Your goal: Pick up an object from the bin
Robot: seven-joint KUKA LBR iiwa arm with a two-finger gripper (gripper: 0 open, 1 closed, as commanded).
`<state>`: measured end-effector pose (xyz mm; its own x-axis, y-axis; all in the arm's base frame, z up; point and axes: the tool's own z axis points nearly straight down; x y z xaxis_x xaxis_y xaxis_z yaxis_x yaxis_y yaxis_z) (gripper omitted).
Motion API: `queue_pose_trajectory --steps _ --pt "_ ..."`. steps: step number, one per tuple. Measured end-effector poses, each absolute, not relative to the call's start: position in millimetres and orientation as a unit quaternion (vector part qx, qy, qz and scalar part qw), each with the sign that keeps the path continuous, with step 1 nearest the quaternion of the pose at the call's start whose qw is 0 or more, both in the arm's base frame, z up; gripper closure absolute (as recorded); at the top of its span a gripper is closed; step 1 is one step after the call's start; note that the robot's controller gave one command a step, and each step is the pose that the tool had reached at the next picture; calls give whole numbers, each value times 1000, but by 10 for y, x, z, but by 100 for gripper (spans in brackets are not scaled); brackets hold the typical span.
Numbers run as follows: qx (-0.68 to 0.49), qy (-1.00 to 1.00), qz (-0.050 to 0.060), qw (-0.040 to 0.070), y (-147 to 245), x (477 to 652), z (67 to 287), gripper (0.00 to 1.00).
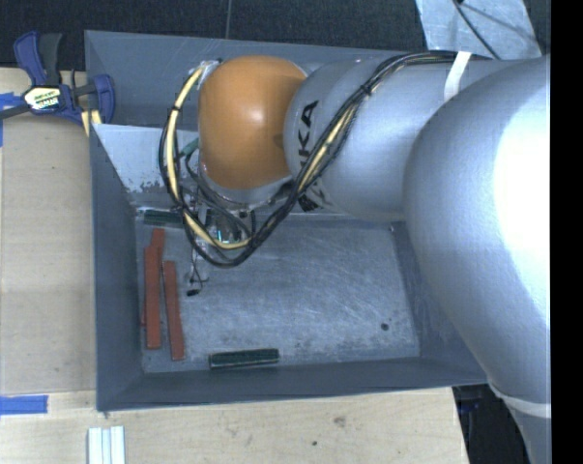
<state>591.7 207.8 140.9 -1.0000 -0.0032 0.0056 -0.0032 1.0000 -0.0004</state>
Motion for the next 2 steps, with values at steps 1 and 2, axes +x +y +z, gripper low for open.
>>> queue_pose_trajectory --steps 1,2 --pt "58 -998 -1 -1 2347 6147 723 0" --pt "56 -998 -3 -9 2356 6186 773 100"
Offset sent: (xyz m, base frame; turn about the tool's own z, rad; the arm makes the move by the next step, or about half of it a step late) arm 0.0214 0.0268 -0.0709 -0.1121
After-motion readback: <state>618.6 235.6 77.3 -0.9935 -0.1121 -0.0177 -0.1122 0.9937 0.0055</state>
